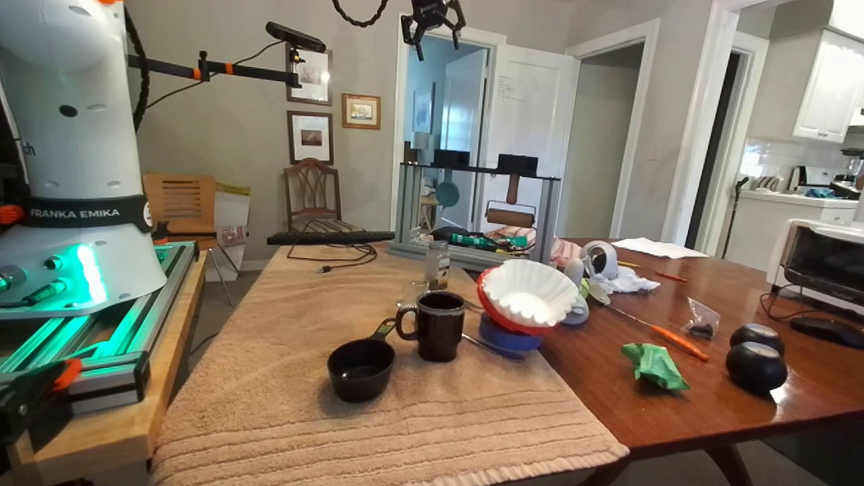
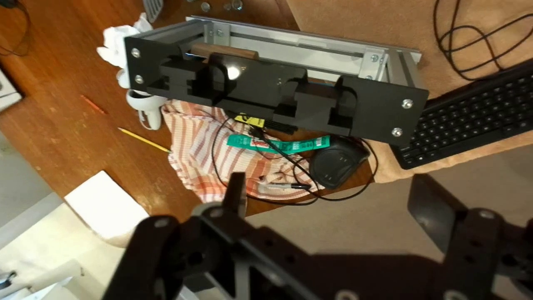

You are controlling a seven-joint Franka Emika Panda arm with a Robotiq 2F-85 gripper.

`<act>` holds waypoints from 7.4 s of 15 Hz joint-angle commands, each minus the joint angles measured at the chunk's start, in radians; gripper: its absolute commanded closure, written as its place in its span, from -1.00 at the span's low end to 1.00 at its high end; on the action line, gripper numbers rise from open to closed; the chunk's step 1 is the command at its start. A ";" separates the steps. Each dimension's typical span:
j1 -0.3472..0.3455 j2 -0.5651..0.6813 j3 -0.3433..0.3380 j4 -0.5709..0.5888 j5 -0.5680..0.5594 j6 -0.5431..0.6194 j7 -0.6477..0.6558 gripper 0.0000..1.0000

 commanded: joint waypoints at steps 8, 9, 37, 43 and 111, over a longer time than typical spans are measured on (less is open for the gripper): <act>0.007 0.377 0.028 0.260 0.094 -0.105 -0.076 -1.00; 0.010 0.390 0.023 0.263 0.078 -0.122 -0.082 -1.00; -0.020 0.504 -0.022 0.266 0.141 -0.005 0.072 -1.00; -0.028 0.501 -0.041 0.243 0.130 -0.013 0.068 -1.00; -0.082 0.277 -0.079 0.092 0.131 -0.316 0.222 0.57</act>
